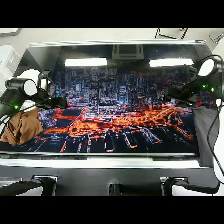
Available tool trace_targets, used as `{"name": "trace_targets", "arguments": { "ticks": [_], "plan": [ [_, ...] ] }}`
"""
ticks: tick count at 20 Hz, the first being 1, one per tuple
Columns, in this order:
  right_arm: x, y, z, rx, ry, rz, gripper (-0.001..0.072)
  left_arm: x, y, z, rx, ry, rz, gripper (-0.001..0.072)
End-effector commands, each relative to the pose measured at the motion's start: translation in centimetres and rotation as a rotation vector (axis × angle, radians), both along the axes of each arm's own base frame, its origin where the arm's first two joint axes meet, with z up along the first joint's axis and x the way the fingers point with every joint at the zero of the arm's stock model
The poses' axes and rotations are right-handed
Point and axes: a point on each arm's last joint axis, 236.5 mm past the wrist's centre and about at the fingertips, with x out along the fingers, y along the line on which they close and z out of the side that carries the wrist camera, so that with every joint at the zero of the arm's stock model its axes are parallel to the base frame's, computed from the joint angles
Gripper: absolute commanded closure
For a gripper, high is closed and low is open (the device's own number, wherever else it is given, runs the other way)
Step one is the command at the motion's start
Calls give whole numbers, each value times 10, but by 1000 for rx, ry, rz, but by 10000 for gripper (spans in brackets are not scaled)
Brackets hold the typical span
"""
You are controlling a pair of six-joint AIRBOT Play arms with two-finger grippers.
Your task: Fold the clothes and pants, and hang the long-sleeved shirts on hangers.
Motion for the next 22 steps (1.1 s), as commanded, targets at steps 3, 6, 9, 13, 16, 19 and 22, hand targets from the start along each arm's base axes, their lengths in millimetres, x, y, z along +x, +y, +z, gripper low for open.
{"name": "trace_targets", "arguments": {
  "ticks": [3,6,9,13,16,19,22],
  "plan": [
    [0,0,0,0,0,3,23,0,0,0,0,0,0,-4],
    [0,0,0,0,0,3,23,0,0,0,0,0,-1,-5],
    [0,0,0,0,0,3,23,0,0,0,0,0,0,-4],
    [0,0,0,0,0,3,23,0,0,0,0,0,-1,-4],
    [2,0,0,-1,-9,1,23,7,-1,2,-5,-31,0,-4],
    [16,-1,2,-6,-70,0,23,15,-7,3,-25,-63,0,-5],
    [38,-3,7,-11,-161,-18,21,10,32,10,110,-33,5,-11]
  ]
}}
